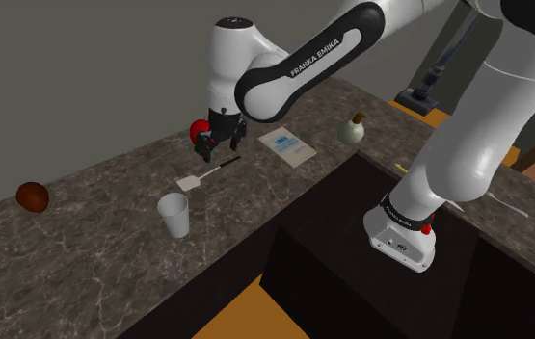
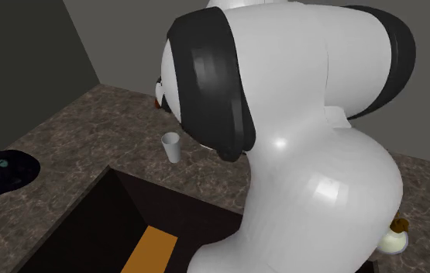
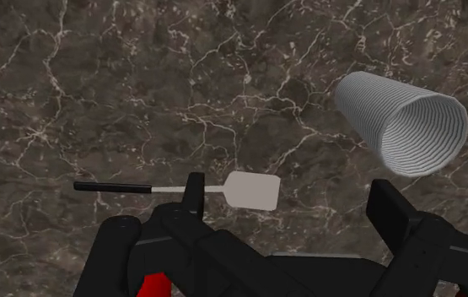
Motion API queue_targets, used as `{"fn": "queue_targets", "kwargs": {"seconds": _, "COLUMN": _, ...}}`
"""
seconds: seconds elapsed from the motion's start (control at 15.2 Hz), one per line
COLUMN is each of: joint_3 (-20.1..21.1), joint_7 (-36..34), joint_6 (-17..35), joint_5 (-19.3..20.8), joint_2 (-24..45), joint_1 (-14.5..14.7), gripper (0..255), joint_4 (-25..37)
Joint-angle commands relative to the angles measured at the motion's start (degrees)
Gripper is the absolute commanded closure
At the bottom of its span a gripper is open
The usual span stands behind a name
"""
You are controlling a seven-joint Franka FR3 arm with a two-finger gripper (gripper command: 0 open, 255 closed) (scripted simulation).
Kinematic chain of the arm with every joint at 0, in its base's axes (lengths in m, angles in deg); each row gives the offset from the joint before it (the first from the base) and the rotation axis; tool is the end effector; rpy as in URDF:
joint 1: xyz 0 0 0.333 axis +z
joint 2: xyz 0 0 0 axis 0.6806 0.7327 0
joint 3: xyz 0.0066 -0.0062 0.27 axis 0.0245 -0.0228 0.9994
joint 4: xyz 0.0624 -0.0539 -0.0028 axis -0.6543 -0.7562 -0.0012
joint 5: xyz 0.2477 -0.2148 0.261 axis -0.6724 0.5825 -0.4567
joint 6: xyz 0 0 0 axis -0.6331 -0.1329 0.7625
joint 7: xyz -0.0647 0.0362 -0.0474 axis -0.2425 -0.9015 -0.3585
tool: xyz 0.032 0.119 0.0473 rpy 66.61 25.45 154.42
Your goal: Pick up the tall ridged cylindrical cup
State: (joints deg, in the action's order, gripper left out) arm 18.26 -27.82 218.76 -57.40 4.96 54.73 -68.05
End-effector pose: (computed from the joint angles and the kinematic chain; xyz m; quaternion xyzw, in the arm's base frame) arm 0.4715 0.2988 0.2333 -0.9988 0.0219 -0.0289 0.0324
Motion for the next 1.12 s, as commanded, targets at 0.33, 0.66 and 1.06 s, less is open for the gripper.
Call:
{"fn": "queue_targets", "kwargs": {"seconds": 0.33, "joint_3": -0.5, "joint_7": -6.8, "joint_6": 3.7, "joint_5": 6.3, "joint_2": 15.0, "joint_1": 5.0, "gripper": 0, "joint_4": 9.8}}
{"fn": "queue_targets", "kwargs": {"seconds": 0.66, "joint_3": -1.7, "joint_7": -9.9, "joint_6": 4.4, "joint_5": 9.2, "joint_2": 25.3, "joint_1": 9.5, "gripper": 0, "joint_4": 18.5}}
{"fn": "queue_targets", "kwargs": {"seconds": 1.06, "joint_3": -2.8, "joint_7": -10.6, "joint_6": 6.9, "joint_5": 10.4, "joint_2": 28.8, "joint_1": 10.5, "gripper": 0, "joint_4": 19.5}}
